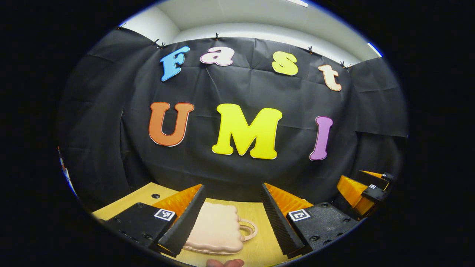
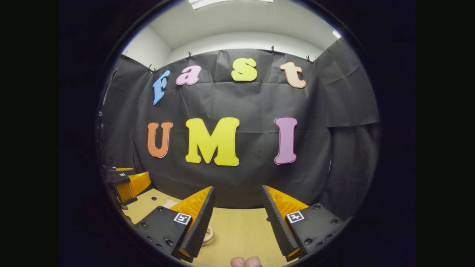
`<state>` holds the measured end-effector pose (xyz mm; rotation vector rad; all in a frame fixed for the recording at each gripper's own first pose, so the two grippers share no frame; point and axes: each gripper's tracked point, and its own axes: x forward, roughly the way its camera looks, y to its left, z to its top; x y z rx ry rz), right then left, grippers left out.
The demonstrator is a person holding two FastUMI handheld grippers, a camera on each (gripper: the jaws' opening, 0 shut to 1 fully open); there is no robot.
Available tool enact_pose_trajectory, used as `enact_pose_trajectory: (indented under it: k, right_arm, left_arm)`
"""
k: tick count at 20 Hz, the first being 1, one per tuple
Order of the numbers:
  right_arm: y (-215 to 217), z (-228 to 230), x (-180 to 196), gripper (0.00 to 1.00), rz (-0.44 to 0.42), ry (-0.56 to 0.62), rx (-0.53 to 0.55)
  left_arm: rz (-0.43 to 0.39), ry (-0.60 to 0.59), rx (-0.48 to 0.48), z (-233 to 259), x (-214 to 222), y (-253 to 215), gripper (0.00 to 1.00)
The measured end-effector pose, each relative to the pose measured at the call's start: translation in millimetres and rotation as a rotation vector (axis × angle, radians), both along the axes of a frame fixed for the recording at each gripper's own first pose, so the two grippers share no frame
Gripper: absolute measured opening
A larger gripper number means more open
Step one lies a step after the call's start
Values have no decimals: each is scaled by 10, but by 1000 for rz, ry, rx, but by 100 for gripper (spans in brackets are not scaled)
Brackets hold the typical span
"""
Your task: First open the suitcase, pack the skin care products into it, and then close the suitcase.
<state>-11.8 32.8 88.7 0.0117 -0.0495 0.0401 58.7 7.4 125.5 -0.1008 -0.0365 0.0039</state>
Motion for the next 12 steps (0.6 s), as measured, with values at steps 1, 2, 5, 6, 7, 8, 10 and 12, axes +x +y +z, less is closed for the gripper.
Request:
enact_pose_trajectory:
  k: [1,2,5,6,7,8,10,12]
  right_arm:
    - [50,-32,3,72,4,6,5]
    - [93,-47,16,75,6,13,8]
    - [189,-41,35,75,11,10,4]
    - [209,-39,38,75,11,7,0]
    - [238,-31,40,75,13,5,-4]
    - [261,-29,39,75,13,3,-6]
    - [290,-31,45,75,12,0,-6]
    - [300,-57,25,72,14,3,-7]
  left_arm:
    - [5,-6,9,10,-17,51,94]
    - [10,-8,13,17,-34,86,94]
    - [19,-16,10,19,-58,165,95]
    - [22,-15,11,23,-57,184,95]
    - [24,-16,13,12,-67,197,95]
    - [23,-16,12,7,-75,205,95]
    - [23,-16,9,-5,-74,201,95]
    - [19,-8,5,-45,-77,197,95]
